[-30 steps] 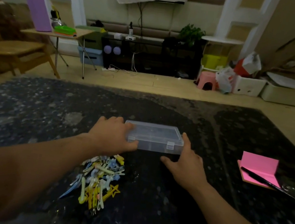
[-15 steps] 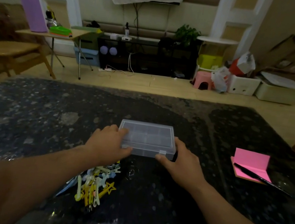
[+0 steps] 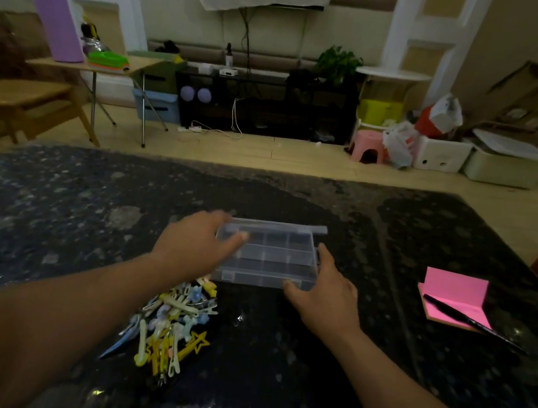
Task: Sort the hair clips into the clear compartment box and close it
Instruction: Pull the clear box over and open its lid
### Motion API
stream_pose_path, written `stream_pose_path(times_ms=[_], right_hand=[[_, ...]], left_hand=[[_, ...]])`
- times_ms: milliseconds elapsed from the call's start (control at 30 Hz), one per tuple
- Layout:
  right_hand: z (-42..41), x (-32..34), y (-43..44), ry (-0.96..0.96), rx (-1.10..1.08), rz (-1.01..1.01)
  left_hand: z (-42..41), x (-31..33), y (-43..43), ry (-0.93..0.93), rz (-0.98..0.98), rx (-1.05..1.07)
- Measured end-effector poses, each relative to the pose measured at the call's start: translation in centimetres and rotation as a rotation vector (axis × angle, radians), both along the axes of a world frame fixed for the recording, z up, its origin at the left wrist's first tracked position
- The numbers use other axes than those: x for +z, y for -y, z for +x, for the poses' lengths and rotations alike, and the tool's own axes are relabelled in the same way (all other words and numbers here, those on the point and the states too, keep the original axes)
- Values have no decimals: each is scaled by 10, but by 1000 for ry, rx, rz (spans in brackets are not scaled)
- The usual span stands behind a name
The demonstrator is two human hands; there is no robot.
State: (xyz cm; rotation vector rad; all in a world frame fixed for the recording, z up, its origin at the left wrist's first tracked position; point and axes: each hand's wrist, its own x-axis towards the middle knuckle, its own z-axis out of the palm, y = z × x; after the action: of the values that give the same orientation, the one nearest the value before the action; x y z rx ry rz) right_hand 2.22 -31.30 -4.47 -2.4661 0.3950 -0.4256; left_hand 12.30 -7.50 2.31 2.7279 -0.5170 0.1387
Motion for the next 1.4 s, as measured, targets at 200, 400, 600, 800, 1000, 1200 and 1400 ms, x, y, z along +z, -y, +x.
stream_pose_path(times_ms=[200,400,600,800,1000,1200,1400], right_hand=[[1,-2,2,-29,17,-145],[1,-5,1,-13,25,-171],[-5,0,-3,-28,55,-169],[-12,14,-17,-122,48,-164],[-7,25,-40,-185,3,-178],[5,32,-52,-237,-6,-141],[13,34,-51,-264,25,-141]], left_hand=[[67,13,16,-106,-392,165],[102,-26,20,-361,-327,213],[92,-29,10,-366,-215,211],[52,-21,-26,-424,-237,81],[4,-54,-77,-332,-211,-5],[-29,-73,-78,-129,-335,7],[-43,-66,-81,-153,-382,-63]])
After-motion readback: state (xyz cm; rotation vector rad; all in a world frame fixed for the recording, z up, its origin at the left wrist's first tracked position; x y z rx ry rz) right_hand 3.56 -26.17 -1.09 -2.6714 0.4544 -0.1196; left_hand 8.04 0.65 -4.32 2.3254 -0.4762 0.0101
